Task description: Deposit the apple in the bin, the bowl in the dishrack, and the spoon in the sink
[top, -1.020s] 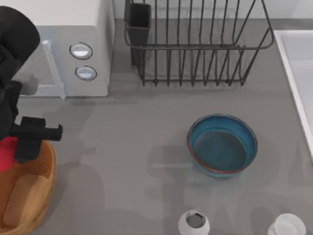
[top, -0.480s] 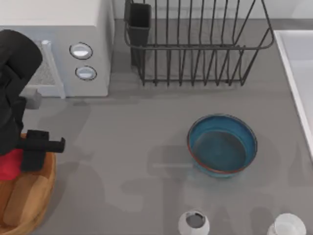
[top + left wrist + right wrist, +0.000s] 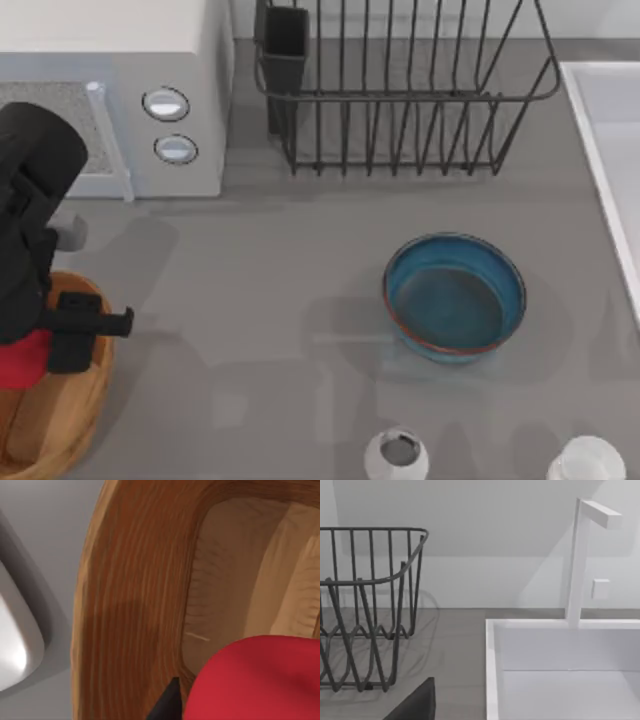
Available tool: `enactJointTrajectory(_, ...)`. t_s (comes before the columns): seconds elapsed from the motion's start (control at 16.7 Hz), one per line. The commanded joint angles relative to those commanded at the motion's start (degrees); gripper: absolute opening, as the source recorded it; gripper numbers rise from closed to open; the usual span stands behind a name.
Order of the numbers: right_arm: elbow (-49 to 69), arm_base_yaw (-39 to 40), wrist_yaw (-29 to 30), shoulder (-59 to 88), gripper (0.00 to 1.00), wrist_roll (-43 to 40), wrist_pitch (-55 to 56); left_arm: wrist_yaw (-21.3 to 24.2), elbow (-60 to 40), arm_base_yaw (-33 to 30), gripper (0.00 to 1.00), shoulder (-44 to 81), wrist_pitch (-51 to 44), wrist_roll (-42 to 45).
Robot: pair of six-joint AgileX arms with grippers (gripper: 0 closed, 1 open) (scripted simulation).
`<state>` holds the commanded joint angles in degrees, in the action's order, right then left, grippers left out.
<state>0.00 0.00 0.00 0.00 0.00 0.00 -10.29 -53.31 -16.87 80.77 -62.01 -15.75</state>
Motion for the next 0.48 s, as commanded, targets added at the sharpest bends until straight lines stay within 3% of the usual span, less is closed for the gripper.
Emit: enactJointTrajectory(0.48, 0.00, 0.00, 0.00, 0.00, 1.00, 0.00, 0.00, 0.00, 0.00, 0.00, 0.60, 0.00, 0.00, 0.00)
